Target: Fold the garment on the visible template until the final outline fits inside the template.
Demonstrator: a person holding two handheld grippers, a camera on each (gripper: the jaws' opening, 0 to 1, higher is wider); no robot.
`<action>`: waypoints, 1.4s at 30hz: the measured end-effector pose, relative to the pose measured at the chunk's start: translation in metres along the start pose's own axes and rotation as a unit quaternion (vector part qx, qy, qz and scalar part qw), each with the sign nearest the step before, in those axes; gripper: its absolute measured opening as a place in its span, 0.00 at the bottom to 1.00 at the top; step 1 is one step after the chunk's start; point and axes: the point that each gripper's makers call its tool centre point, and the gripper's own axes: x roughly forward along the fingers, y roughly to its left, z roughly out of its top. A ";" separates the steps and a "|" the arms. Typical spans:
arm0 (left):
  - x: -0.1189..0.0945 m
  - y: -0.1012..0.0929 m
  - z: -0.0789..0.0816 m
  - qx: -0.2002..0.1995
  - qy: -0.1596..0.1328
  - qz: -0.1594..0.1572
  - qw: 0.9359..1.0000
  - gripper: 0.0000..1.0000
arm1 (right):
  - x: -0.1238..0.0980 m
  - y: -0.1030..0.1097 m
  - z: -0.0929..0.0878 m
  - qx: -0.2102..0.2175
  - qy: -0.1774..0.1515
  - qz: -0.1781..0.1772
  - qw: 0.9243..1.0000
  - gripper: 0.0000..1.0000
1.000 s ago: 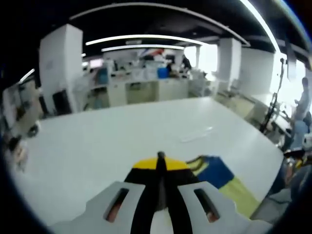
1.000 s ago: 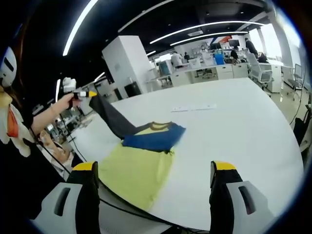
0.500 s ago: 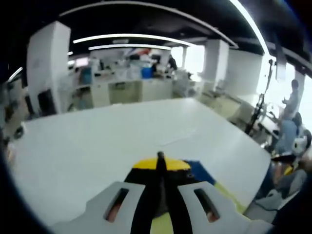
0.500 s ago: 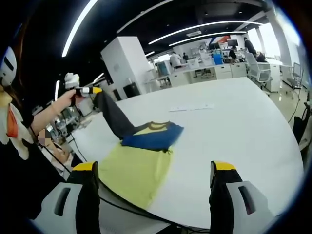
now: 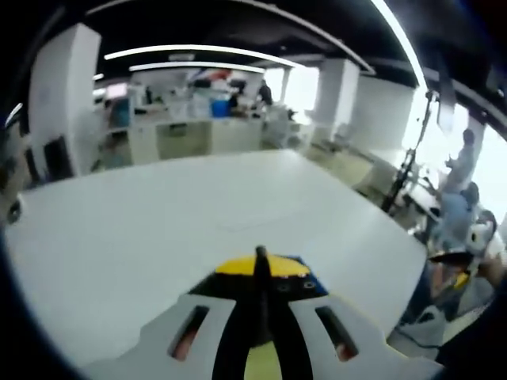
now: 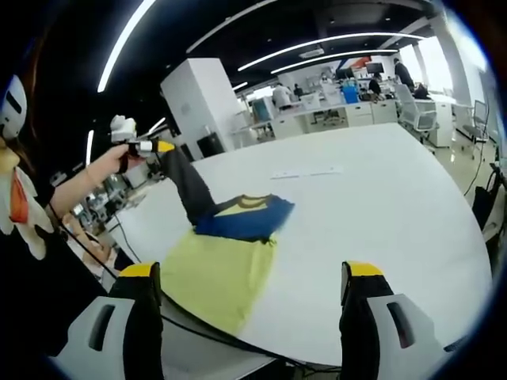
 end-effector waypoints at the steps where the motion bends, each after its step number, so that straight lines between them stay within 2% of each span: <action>1: 0.002 -0.003 -0.001 -0.002 0.001 -0.003 1.000 0.00 | 0.000 0.000 0.000 0.000 0.000 0.000 1.000 0.94; 13: 0.026 -0.028 -0.025 0.000 0.034 -0.031 0.999 0.00 | -0.005 -0.003 -0.002 0.002 0.002 -0.008 1.000 0.94; 23: 0.053 -0.039 -0.044 0.002 0.060 -0.043 0.997 0.00 | -0.009 -0.004 -0.003 0.003 0.000 -0.012 1.000 0.94; 31: 0.077 -0.047 -0.065 0.009 0.093 -0.051 0.994 0.00 | -0.011 -0.004 -0.004 0.001 0.002 -0.013 1.000 0.94; 42: 0.100 -0.064 -0.079 0.012 0.121 -0.066 0.990 0.00 | -0.012 -0.005 -0.007 0.004 0.006 -0.015 1.000 0.94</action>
